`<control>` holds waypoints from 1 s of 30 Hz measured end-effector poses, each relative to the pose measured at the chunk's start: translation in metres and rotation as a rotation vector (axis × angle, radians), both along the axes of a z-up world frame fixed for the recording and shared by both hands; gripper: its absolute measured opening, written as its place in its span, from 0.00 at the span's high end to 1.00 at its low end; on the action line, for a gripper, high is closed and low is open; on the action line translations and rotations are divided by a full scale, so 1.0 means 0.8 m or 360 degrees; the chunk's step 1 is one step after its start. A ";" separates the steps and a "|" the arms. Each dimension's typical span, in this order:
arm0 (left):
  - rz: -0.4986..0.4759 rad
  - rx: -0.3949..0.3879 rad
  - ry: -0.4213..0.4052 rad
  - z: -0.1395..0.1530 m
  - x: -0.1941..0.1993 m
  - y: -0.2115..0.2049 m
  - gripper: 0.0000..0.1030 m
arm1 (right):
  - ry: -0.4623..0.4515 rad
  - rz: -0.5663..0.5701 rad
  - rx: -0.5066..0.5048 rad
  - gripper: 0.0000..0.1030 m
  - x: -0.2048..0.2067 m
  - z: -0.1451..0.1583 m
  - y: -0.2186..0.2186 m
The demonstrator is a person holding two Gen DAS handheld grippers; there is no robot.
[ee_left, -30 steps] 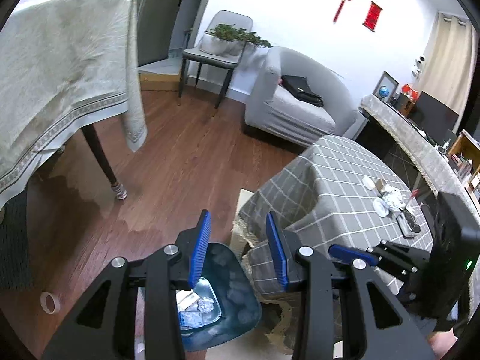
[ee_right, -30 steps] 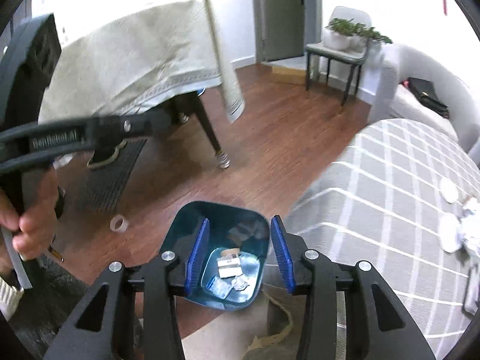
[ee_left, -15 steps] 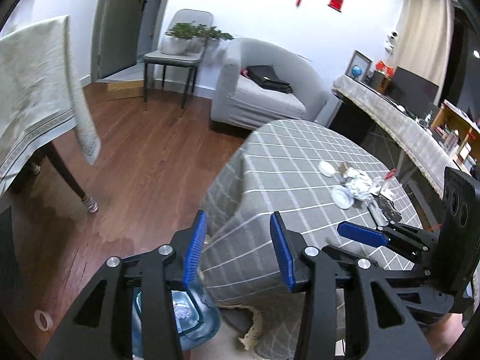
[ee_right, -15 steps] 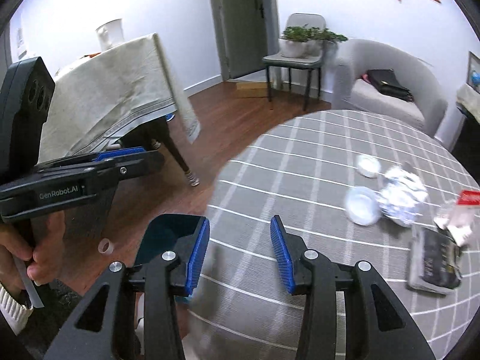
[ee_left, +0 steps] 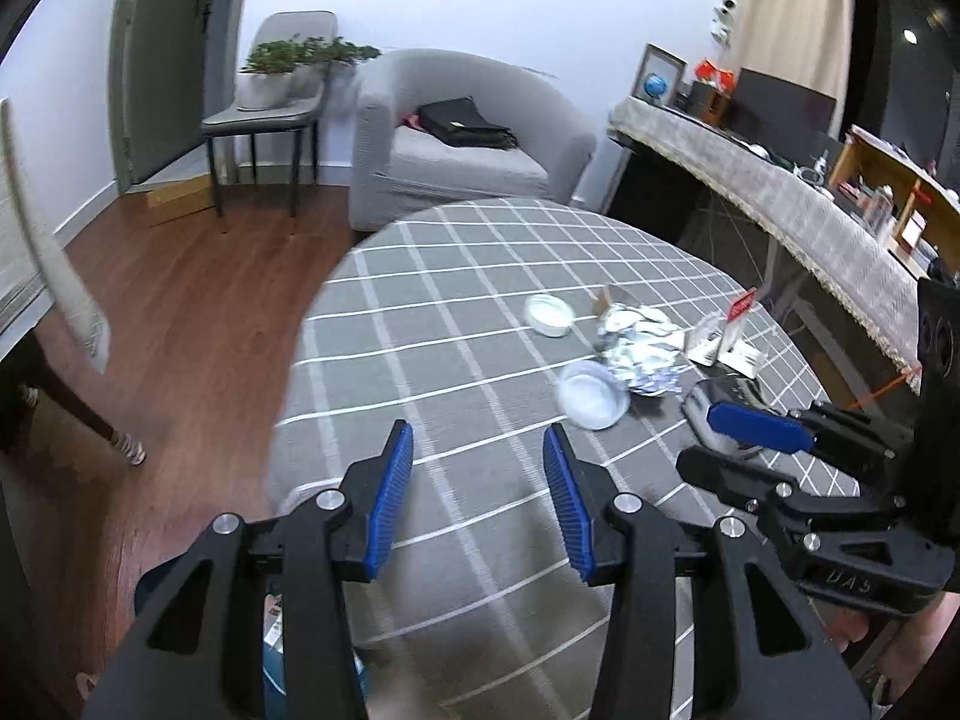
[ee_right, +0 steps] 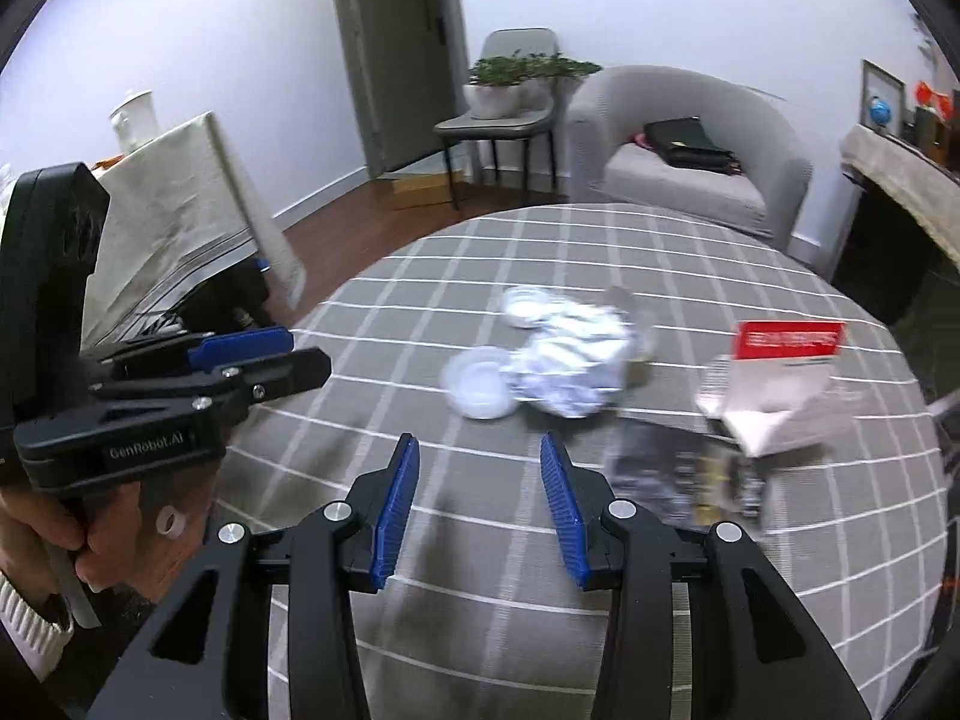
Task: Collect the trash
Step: 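Grasp the clear plastic lid with the left tool while the right tool grasps the black Face tissue pack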
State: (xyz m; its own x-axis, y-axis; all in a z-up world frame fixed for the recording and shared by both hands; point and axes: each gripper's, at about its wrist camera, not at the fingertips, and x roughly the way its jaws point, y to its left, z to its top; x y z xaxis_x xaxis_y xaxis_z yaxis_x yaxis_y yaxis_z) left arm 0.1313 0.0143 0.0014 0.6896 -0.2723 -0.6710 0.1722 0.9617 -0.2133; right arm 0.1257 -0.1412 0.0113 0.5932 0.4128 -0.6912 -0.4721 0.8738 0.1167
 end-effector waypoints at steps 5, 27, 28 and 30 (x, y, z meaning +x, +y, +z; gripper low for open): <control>-0.0075 0.0065 0.0000 -0.002 0.015 -0.031 0.48 | -0.0044 -0.0092 -0.0044 0.59 0.003 0.008 -0.030; -0.0183 0.0219 0.0108 -0.029 0.053 -0.097 0.57 | 0.0061 -0.0225 -0.0069 0.31 0.005 -0.017 -0.098; -0.0186 0.0233 0.0104 -0.029 0.054 -0.100 0.57 | 0.0075 -0.0229 -0.0059 0.28 0.005 -0.018 -0.100; -0.0181 0.0254 0.0092 -0.030 0.055 -0.104 0.60 | 0.0116 -0.0231 -0.0024 0.26 0.007 -0.022 -0.103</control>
